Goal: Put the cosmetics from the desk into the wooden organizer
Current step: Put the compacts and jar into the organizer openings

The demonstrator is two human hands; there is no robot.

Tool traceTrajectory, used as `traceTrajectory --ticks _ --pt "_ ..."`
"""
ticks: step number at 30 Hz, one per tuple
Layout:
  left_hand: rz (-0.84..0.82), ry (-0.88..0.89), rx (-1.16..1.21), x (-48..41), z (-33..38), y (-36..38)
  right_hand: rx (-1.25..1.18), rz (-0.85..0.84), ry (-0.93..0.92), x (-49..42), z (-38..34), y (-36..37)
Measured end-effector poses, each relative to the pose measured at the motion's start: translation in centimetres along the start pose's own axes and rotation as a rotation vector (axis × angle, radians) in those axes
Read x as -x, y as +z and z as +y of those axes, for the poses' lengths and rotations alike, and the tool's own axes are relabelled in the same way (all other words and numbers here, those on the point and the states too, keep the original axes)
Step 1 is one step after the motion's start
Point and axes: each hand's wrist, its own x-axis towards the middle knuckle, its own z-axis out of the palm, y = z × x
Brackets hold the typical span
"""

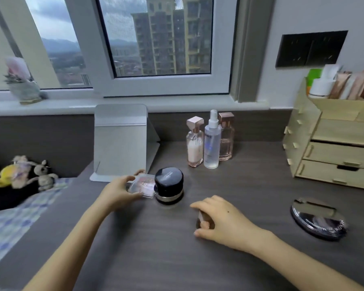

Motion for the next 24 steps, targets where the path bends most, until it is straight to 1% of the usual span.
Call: traceTrajectory --ticks 2,4,6,8,11,14,17,19,21,22,24 --pt "-0.005 -0.04 0.096 -0.6 0.3 0.2 -0.013 0.017 0.021 0.4 0.3 -0.1" --pt "0.019 -0.092 0.108 -1.3 0.8 0.7 0.065 0.014 0.055 0.9 0.7 -0.2" --pt "0.016 -0.102 0.082 -1.6 1.4 1.2 0.099 0.001 0.096 1.5 1.2 -0.3" --pt "-0.005 -0.117 0.093 -1.9 1.9 1.5 0.056 0.007 0.126 1.8 1.5 -0.5" --pt "-0.072 -0.162 0.217 -2.0 1.9 1.0 -0.031 0.009 0.162 2.2 1.6 -0.9" --pt "-0.033 -0.201 0.323 -1.9 1.2 0.2 -0.093 0.035 0.174 2.4 1.8 -1.0" --pt "0.021 -0.217 0.431 -0.6 1.1 -1.0 -0.158 0.098 0.173 3.0 1.9 -1.3" --pt "0.06 -0.186 0.479 0.8 1.6 -2.4 -0.212 0.156 0.187 3.5 2.0 -1.8" --pt "0.113 -0.118 0.54 1.9 2.6 -3.8 -0.301 0.226 0.217 4.0 2.2 -2.5" --pt "0.121 -0.083 0.579 2.5 3.5 -4.2 -0.366 0.265 0.229 4.2 2.3 -2.9" --pt "0.074 0.005 0.637 3.4 6.2 -4.4 -0.514 0.362 0.237 4.5 2.7 -4.1"
